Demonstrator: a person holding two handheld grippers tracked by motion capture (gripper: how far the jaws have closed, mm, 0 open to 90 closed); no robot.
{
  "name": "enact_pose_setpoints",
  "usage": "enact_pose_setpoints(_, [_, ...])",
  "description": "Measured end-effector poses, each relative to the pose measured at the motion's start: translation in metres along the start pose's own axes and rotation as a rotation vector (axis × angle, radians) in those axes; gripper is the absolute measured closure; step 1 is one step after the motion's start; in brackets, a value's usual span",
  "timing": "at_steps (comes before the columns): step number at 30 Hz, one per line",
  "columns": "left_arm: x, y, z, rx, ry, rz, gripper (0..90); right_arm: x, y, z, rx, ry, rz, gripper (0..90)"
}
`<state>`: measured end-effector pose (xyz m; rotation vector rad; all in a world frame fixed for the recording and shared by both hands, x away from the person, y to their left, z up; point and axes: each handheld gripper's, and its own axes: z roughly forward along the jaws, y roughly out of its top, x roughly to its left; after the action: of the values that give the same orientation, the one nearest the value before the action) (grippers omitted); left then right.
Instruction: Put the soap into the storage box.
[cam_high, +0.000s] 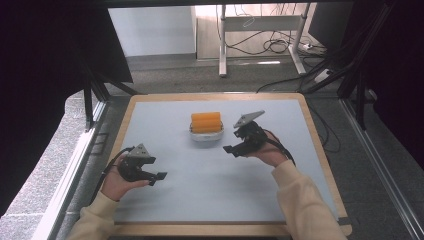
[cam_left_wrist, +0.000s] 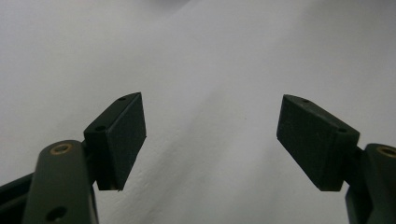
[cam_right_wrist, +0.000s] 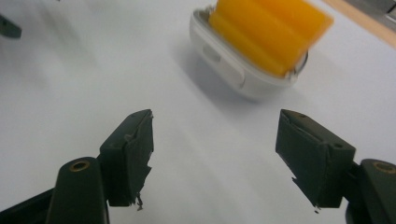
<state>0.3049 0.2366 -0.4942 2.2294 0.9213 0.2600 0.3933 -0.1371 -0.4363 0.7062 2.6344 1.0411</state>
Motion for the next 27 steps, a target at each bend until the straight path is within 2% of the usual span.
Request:
enact_pose_setpoints(7, [-0.002,0.001,0.001,0.004,0.004,0.005,23.9,0.012,-0.053,-0.022,-0.042,-0.035,0.092,28.0])
enact_pose_setpoints(12, [-0.004,0.003,0.001,0.006,0.005,0.011,23.8,0.017,-0.082,-0.032,-0.071,-0.056,0.126,27.8])
enact_pose_setpoints(15, [-0.005,0.003,0.001,0.008,0.008,0.008,23.8,0.020,-0.097,-0.035,-0.112,-0.071,0.167,27.8])
enact_pose_setpoints(19, [-0.005,0.003,0.002,0.012,0.010,0.008,23.7,0.020,-0.108,-0.032,-0.093,-0.079,0.172,27.3])
enact_pose_setpoints(27, [-0.002,0.006,0.000,0.004,0.020,0.012,23.7,0.019,-0.111,-0.036,-0.162,-0.115,0.175,26.6])
